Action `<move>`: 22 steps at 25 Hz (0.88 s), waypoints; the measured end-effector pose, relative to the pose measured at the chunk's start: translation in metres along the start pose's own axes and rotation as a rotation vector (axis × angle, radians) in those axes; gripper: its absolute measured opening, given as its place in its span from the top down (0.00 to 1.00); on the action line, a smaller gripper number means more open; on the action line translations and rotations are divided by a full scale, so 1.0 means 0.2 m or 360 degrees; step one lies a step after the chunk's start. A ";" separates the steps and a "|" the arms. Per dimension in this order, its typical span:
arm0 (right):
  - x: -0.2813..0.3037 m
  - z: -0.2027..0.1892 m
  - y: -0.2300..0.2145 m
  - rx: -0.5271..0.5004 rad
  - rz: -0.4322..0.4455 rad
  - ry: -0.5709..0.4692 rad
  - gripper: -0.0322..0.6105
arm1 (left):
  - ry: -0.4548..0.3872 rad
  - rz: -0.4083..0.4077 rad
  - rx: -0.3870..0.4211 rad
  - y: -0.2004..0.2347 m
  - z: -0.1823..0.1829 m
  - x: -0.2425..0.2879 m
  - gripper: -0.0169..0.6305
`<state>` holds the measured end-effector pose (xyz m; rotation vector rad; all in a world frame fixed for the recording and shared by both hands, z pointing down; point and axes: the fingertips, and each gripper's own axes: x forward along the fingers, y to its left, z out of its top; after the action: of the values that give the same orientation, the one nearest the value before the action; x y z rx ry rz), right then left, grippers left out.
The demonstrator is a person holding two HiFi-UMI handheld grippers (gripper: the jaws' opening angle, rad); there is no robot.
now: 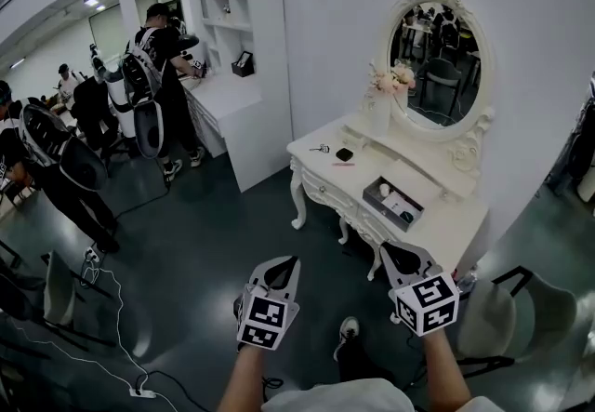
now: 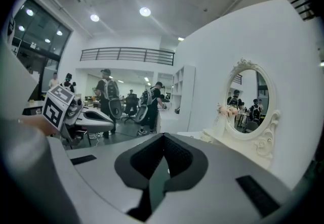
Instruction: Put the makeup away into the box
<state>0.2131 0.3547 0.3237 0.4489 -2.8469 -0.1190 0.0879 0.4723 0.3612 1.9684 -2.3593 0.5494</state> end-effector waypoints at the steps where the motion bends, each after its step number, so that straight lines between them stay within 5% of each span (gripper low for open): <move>1: 0.03 0.00 -0.01 0.0003 0.0002 0.0001 0.95 | 0.0002 -0.0004 -0.0002 0.02 0.00 0.03 0.95; 22: 1.02 0.17 -0.78 0.0071 0.0065 0.0011 0.95 | 0.0084 0.0021 0.0010 0.55 0.17 1.16 0.95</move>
<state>0.0625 0.1437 0.3213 0.3990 -2.8552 -0.0466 -0.0578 0.2573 0.3566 1.9177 -2.3443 0.6024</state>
